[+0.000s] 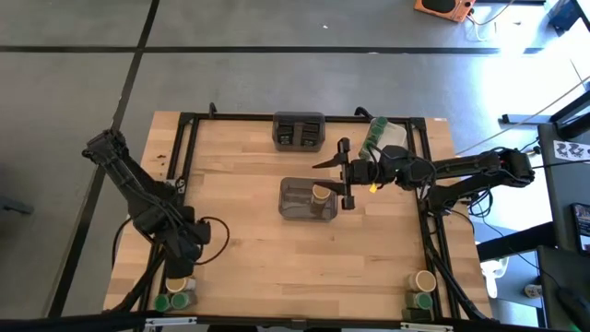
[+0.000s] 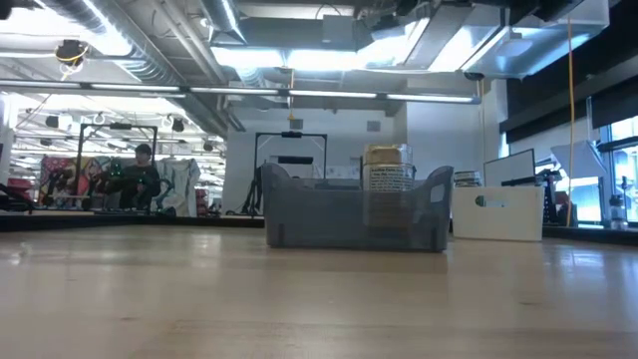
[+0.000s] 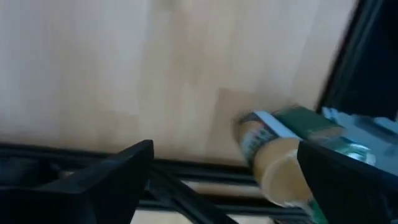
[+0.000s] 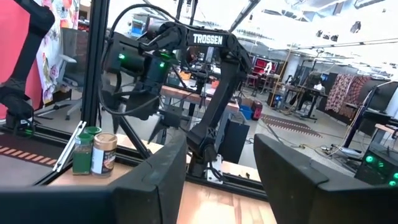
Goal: Sort spices by type
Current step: Put the golden seasoning bottle into the bottom black bin
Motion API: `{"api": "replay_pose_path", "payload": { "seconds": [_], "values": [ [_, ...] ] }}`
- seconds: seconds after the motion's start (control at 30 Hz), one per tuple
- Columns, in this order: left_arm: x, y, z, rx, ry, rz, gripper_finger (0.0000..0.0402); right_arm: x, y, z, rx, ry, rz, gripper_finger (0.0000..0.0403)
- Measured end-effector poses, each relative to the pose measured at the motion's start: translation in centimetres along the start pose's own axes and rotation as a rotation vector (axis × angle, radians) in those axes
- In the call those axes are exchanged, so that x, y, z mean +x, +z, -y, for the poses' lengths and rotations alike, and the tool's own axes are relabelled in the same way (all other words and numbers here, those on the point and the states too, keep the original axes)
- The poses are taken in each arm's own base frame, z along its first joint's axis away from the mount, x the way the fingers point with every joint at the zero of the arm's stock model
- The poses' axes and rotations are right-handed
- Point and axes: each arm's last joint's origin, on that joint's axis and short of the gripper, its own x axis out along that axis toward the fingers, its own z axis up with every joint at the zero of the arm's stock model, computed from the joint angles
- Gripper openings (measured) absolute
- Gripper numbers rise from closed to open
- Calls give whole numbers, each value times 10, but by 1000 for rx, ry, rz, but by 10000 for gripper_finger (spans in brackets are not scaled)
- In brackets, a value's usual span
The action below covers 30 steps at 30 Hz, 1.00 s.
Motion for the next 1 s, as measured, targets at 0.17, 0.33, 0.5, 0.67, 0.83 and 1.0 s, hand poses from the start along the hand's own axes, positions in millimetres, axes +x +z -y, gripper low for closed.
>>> {"api": "replay_pose_path", "payload": {
  "seconds": [0.17,0.33,0.5,0.67,0.83,1.0],
  "values": [
    [3,6,7,-115,-31,47,394,0,0,0,0,1,-3,186],
    [12,2,16,35,-16,-5,385,0,-1,0,1,1,-6,186],
    [23,-11,29,140,-2,-75,375,0,-2,0,-7,5,-26,186],
    [33,-25,39,213,29,-104,364,0,-2,1,-38,-36,-34,186],
    [39,-34,51,188,-3,-93,355,0,-2,1,-40,-39,-34,186],
    [40,-40,57,115,-34,-86,353,0,-2,1,-72,-40,-30,186]
  ]
}}
